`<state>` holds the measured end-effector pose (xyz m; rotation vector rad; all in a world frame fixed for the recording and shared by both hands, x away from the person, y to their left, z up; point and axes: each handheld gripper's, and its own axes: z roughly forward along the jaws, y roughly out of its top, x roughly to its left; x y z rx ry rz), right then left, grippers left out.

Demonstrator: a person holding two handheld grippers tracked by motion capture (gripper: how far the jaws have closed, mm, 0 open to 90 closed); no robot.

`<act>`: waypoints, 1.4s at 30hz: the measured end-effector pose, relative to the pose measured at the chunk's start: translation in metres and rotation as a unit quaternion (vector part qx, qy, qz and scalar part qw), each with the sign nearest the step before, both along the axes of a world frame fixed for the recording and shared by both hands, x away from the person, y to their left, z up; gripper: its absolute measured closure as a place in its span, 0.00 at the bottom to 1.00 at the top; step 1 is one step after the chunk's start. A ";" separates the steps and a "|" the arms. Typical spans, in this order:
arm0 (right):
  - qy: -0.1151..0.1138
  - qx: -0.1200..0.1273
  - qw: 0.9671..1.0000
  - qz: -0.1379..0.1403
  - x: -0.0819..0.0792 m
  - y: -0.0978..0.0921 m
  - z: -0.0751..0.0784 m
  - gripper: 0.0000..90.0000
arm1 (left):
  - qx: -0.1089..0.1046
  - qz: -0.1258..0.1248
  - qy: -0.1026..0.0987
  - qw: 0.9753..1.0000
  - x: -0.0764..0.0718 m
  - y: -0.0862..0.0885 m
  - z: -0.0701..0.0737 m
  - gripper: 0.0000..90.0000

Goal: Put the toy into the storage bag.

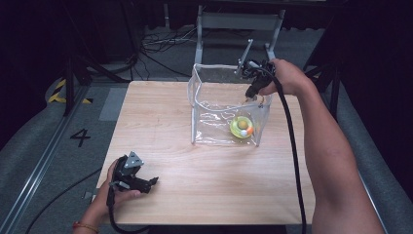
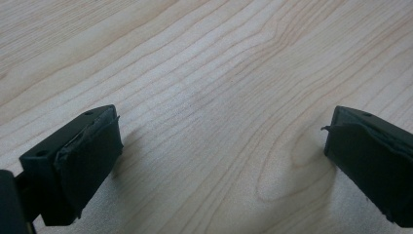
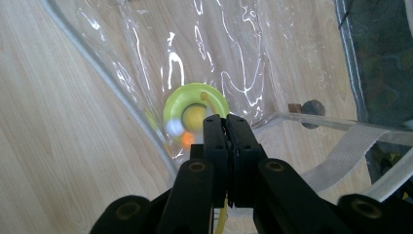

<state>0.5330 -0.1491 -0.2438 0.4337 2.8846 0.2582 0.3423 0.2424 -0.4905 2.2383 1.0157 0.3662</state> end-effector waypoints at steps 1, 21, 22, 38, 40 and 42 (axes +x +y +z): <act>0.003 0.003 1.000 0.002 -0.001 0.000 0.000 0.98 | -0.001 0.000 0.004 1.000 0.000 0.000 0.000 0.01; -0.033 0.046 0.998 -0.023 -0.010 -0.008 0.007 0.80 | 0.000 0.001 0.004 1.000 -0.001 0.000 0.000 0.01; -0.033 0.053 0.998 -0.023 -0.011 -0.009 0.008 0.80 | 0.001 0.001 0.004 1.000 -0.001 0.000 0.000 0.01; -0.092 0.100 0.989 -0.049 -0.043 -0.024 0.030 0.60 | 0.001 0.001 0.004 1.000 -0.001 0.000 0.000 0.01; -0.109 0.103 0.987 -0.058 -0.050 -0.028 0.030 0.55 | 0.001 0.002 0.004 1.000 -0.001 0.000 0.000 0.01; -0.111 0.125 0.984 -0.059 -0.057 -0.035 0.029 0.52 | 0.001 0.001 0.004 1.000 -0.001 0.000 0.000 0.01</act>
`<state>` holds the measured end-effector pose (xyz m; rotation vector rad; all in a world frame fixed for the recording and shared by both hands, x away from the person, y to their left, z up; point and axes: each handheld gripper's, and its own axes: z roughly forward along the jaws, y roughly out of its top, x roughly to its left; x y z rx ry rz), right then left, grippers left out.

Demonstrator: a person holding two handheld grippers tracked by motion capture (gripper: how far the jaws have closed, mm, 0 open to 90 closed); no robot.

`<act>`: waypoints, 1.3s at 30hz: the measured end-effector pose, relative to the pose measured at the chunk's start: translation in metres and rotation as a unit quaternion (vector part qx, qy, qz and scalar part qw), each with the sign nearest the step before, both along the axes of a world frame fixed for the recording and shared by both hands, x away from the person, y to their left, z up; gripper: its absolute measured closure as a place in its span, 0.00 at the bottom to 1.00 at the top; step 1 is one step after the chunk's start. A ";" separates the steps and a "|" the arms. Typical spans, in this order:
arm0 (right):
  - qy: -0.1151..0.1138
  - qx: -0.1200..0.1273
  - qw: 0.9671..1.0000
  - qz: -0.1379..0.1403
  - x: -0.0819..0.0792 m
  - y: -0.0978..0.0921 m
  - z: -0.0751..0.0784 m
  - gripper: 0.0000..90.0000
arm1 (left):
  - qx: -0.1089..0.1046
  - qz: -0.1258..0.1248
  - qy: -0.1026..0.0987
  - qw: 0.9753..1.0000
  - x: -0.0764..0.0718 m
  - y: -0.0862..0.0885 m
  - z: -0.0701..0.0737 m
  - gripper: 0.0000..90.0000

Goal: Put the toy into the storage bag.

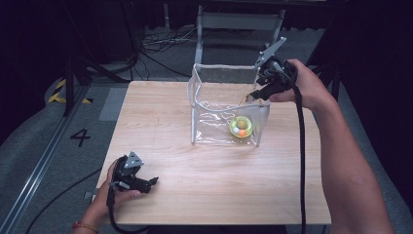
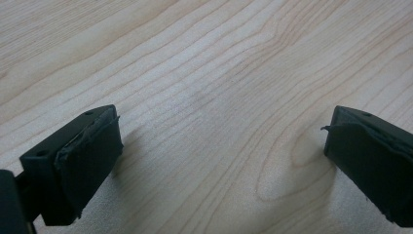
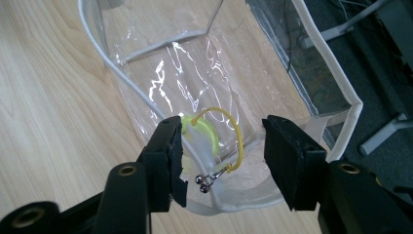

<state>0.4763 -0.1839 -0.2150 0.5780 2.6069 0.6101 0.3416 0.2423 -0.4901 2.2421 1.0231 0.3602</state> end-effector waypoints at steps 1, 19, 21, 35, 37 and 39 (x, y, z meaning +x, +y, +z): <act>-0.002 0.003 1.000 -0.006 -0.002 -0.002 -0.001 0.50 | 0.000 0.000 0.000 1.000 0.000 0.000 0.000 0.01; -0.049 0.051 0.996 -0.050 -0.040 -0.050 -0.010 0.33 | -0.001 -0.001 0.000 1.000 0.000 0.000 0.000 0.01; -0.052 0.057 0.996 -0.049 -0.046 -0.056 -0.013 0.33 | -0.003 -0.001 -0.002 1.000 0.000 0.000 0.000 0.01; -0.068 0.075 0.994 -0.051 -0.076 -0.085 -0.035 0.31 | -0.002 -0.001 -0.001 1.000 0.000 0.000 0.000 0.01; -0.071 0.080 0.993 -0.050 -0.080 -0.089 -0.039 0.31 | -0.002 -0.001 -0.001 1.000 0.000 0.000 0.000 0.01; -0.069 0.085 0.993 -0.050 -0.082 -0.092 -0.042 0.31 | -0.002 -0.001 -0.001 1.000 0.000 0.000 0.000 0.01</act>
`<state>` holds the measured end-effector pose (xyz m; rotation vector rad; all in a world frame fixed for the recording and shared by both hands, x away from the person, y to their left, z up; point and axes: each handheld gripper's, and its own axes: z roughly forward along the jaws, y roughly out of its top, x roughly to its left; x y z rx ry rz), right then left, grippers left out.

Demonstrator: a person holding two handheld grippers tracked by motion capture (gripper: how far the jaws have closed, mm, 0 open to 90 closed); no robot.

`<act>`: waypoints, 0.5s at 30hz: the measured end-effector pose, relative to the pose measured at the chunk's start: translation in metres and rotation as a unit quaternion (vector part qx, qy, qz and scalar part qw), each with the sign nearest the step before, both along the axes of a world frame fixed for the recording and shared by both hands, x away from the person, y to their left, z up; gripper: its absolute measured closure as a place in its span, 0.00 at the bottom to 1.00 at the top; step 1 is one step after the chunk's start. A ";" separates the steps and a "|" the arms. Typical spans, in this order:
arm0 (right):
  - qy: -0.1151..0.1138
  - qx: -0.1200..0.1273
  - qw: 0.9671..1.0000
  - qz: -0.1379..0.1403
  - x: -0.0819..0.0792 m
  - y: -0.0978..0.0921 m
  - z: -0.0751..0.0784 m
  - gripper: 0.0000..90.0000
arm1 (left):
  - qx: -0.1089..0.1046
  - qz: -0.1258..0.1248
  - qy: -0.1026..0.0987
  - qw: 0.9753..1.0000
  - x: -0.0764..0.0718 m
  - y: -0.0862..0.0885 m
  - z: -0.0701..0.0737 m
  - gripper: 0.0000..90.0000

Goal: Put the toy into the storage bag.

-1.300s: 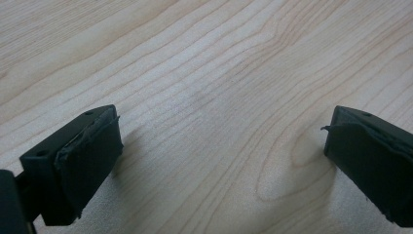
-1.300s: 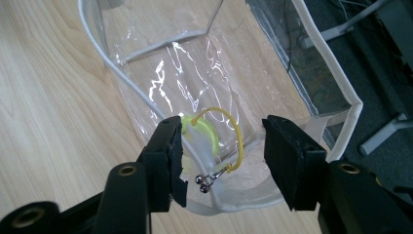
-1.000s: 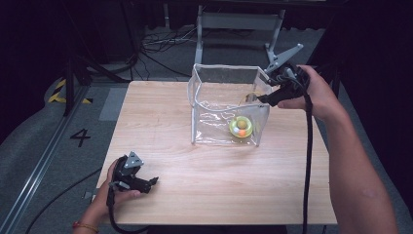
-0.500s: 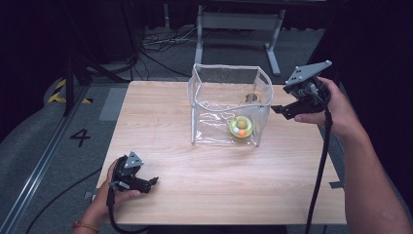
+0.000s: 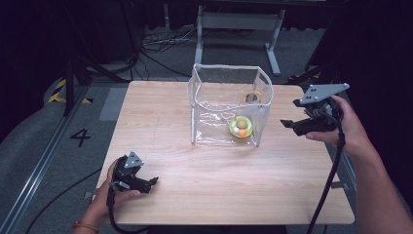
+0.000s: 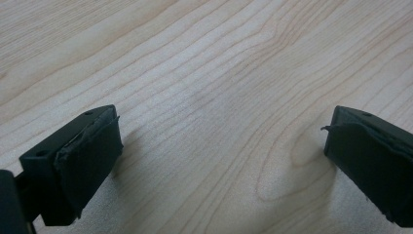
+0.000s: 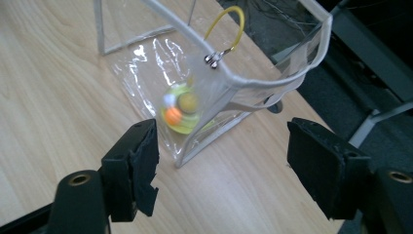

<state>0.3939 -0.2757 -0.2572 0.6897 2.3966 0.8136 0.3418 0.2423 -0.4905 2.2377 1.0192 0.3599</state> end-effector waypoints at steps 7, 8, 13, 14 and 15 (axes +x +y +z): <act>0.004 0.005 1.000 -0.007 -0.011 -0.012 -0.025 0.31 | 0.001 0.000 0.001 1.000 0.000 0.000 0.000 0.01; 0.005 0.006 1.000 -0.008 -0.012 -0.014 -0.029 0.31 | 0.001 0.000 0.001 1.000 0.000 0.000 0.000 0.01; 0.014 0.001 1.000 -0.015 -0.016 -0.021 -0.051 0.31 | 0.001 0.000 0.001 1.000 0.000 0.000 0.000 0.01; 0.010 0.000 1.000 -0.021 -0.017 -0.023 -0.057 0.31 | 0.001 0.000 0.001 1.000 0.000 0.000 0.000 0.01; 0.008 -0.003 1.000 -0.029 -0.018 -0.024 -0.061 0.31 | 0.000 0.000 0.000 1.000 0.000 0.000 0.000 0.01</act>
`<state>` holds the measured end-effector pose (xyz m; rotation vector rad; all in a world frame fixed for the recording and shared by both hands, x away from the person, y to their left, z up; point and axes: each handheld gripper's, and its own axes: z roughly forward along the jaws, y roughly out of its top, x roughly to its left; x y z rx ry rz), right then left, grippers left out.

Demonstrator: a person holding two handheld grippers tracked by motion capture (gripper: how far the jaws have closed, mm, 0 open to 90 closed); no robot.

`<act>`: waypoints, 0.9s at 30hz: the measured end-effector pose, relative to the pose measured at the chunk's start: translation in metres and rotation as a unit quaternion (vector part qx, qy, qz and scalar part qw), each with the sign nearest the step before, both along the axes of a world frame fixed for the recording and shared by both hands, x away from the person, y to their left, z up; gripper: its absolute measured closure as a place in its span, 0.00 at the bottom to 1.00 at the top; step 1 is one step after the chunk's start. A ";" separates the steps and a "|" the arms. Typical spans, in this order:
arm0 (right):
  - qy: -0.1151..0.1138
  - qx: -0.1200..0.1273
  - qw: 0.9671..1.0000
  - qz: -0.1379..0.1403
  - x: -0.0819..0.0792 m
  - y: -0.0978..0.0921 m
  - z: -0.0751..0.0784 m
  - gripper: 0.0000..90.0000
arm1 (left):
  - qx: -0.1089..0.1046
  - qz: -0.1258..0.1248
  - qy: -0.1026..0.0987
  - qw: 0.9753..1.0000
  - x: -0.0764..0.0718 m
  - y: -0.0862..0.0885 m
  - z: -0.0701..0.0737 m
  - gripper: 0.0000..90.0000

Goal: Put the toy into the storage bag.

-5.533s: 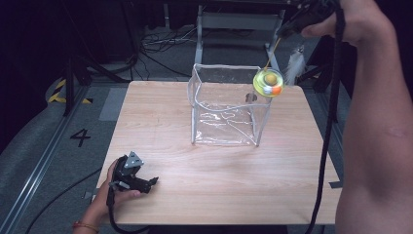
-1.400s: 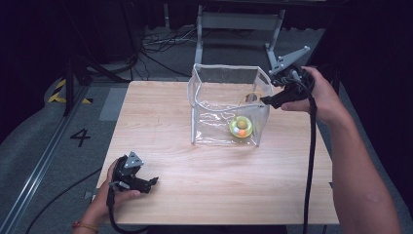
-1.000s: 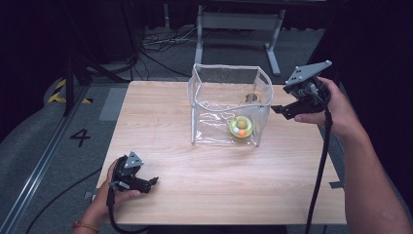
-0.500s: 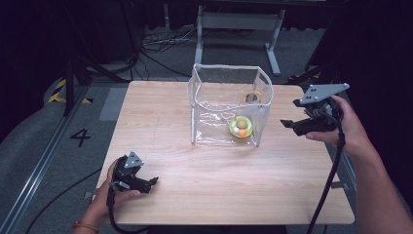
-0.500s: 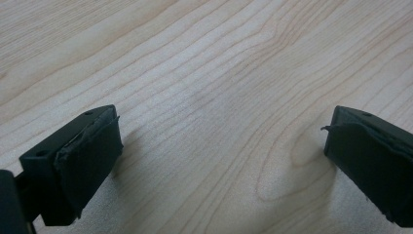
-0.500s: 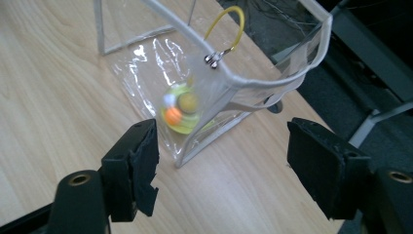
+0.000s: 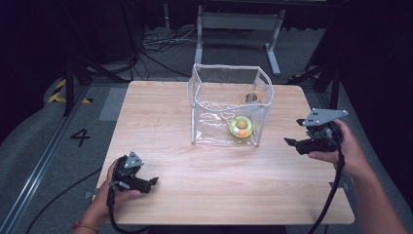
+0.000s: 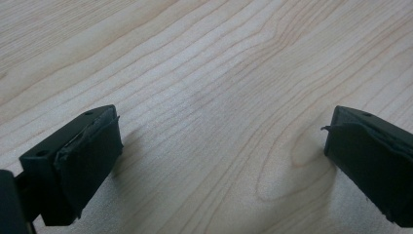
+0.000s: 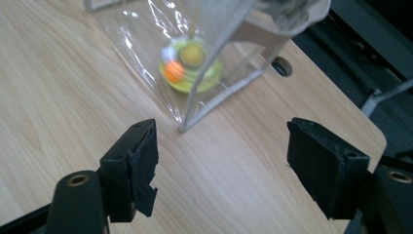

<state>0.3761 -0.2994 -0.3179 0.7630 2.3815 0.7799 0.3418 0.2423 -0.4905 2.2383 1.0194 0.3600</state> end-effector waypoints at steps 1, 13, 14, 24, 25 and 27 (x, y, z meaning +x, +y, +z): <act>0.004 -0.005 1.000 -0.001 -0.001 -0.001 -0.004 0.30 | 0.001 0.000 0.001 1.000 0.000 0.000 0.000 0.01; 0.021 -0.033 0.999 -0.016 -0.010 -0.011 -0.052 0.28 | 0.001 -0.001 0.001 1.000 0.000 0.000 0.000 0.01; 0.019 -0.034 0.999 -0.018 -0.011 -0.011 -0.055 0.28 | 0.001 -0.001 0.000 1.000 0.000 0.000 0.000 0.01; 0.025 -0.022 0.999 -0.026 -0.021 -0.020 -0.084 0.27 | 0.001 0.000 0.001 1.000 0.000 0.000 0.000 0.01; 0.026 -0.019 0.999 -0.029 -0.023 -0.022 -0.089 0.26 | 0.000 0.000 0.001 1.000 0.000 0.000 0.000 0.01; 0.023 -0.015 0.999 -0.038 -0.025 -0.026 -0.098 0.25 | 0.000 -0.001 0.001 1.000 0.000 0.000 0.000 0.01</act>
